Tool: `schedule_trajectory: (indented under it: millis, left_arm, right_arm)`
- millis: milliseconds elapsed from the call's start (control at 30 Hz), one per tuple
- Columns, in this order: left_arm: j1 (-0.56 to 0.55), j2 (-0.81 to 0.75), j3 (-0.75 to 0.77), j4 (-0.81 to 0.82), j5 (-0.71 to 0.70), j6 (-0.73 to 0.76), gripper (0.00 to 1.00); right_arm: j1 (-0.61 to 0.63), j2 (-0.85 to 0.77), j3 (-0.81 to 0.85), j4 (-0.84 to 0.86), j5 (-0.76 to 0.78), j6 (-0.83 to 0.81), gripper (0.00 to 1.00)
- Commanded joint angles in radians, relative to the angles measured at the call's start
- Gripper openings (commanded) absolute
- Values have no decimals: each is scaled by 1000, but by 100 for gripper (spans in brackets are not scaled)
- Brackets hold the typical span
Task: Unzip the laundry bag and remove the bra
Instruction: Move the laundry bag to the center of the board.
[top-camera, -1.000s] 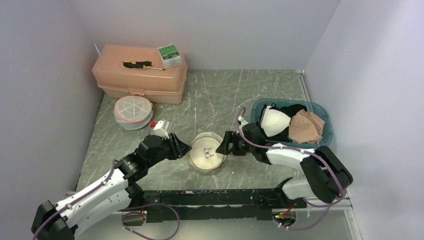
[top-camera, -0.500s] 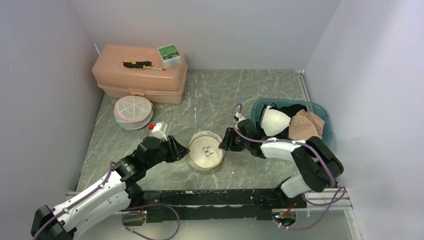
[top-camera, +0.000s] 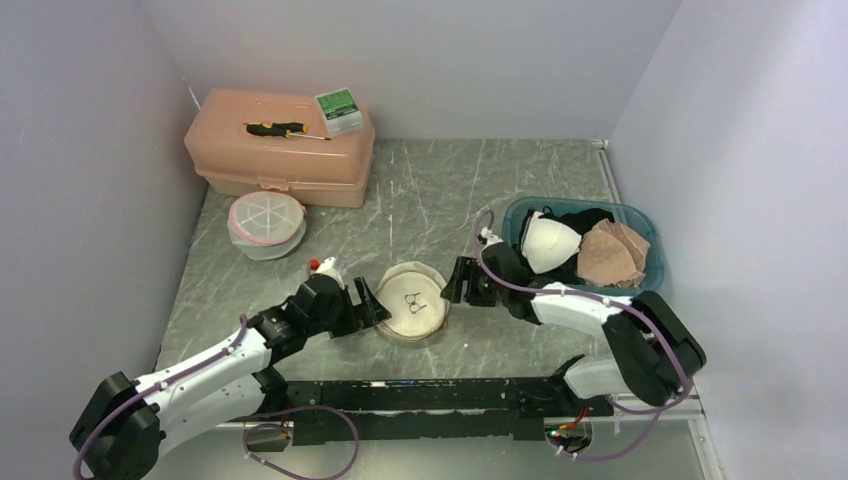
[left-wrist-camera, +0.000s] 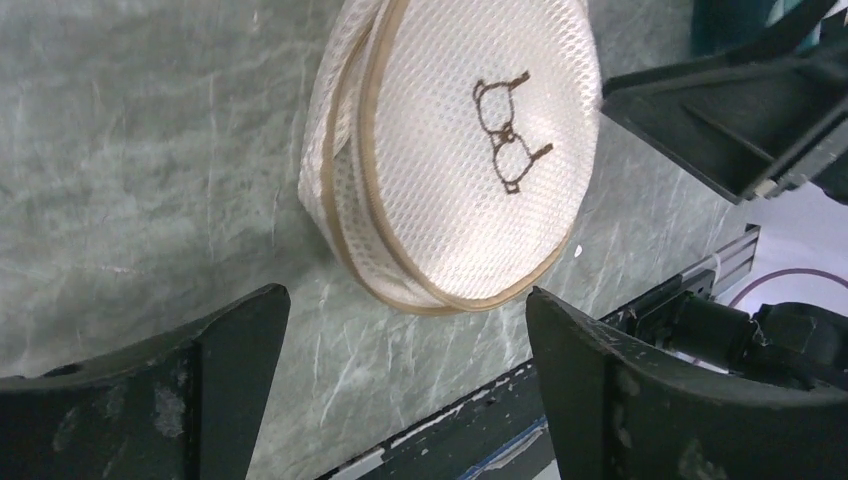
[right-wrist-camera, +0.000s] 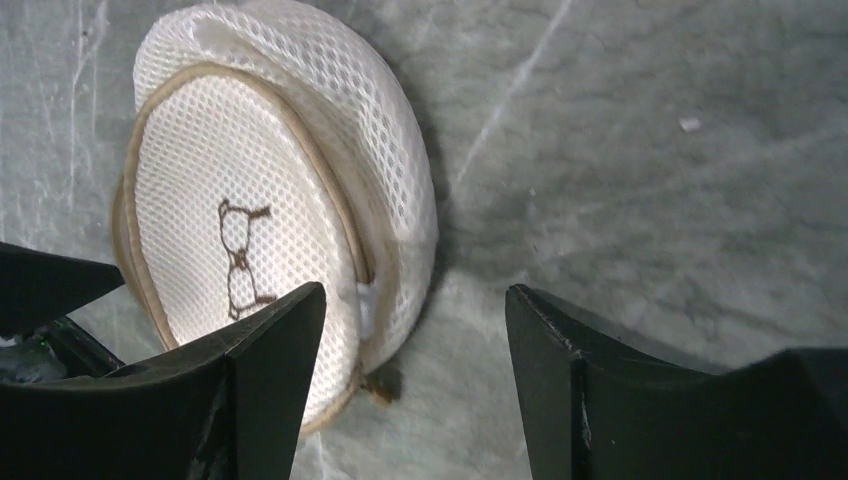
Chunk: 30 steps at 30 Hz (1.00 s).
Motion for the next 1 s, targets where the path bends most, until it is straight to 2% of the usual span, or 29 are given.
schedule_trajectory:
  millis: [0, 100, 200, 333, 500, 600, 767, 900, 967]
  left_arm:
    - [3, -32, -51, 48, 17, -128, 94]
    - [3, 10, -64, 105, 24, -149, 94]
    - [2, 135, -8, 133, 34, -134, 94]
    - [3, 277, 69, 109, 11, -112, 78]
    - [2, 349, 98, 112, -39, -103, 55]
    - [3, 354, 97, 110, -40, -107, 41]
    - [3, 323, 87, 81, -120, -122, 22]
    - [8, 261, 79, -1, -207, -145, 5]
    - [16, 219, 75, -52, -261, -169, 3]
  right_arm:
    - [-3, -126, -24, -119, 46, -15, 71]
    - [-4, -212, -32, -141, 46, -15, 71]
    - [-4, -293, -43, -181, 37, -14, 71]
    - [-4, -372, -48, -223, 33, -16, 71]
    - [-4, -449, -58, -265, 36, -22, 72]
    - [-4, -473, -59, -279, 39, -30, 72]
    - [-3, -484, -53, -276, 30, -36, 72]
    - [-3, -483, -53, -266, 22, -38, 72]
    - [-3, -485, -55, -263, 19, -40, 72]
